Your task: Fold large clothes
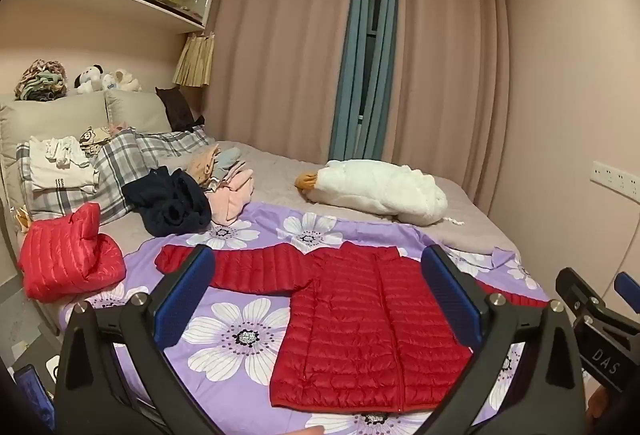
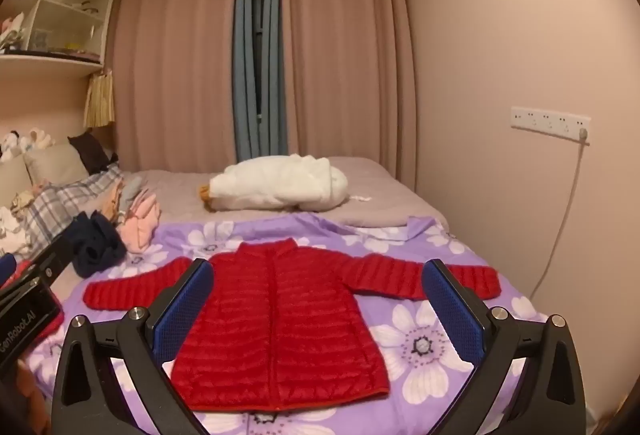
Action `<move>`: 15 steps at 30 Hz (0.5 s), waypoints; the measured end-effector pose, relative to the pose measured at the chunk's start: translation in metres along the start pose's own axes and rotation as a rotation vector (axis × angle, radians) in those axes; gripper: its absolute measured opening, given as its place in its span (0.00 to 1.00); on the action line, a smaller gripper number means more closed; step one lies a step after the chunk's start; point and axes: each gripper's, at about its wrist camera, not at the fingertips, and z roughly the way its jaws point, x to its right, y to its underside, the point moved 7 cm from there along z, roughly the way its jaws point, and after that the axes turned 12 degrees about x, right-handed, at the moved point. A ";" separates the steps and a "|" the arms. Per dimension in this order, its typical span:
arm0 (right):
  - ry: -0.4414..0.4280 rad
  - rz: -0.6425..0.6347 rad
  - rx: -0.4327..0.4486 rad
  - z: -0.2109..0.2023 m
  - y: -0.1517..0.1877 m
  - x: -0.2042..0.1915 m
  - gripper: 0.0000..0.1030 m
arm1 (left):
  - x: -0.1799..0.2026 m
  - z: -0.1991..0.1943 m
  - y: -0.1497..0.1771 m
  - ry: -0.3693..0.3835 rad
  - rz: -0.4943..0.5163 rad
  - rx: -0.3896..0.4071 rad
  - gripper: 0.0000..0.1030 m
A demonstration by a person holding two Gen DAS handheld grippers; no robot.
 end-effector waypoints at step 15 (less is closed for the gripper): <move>-0.004 0.023 0.005 0.005 0.003 0.001 1.00 | -0.014 0.008 0.014 -0.008 -0.032 -0.002 1.00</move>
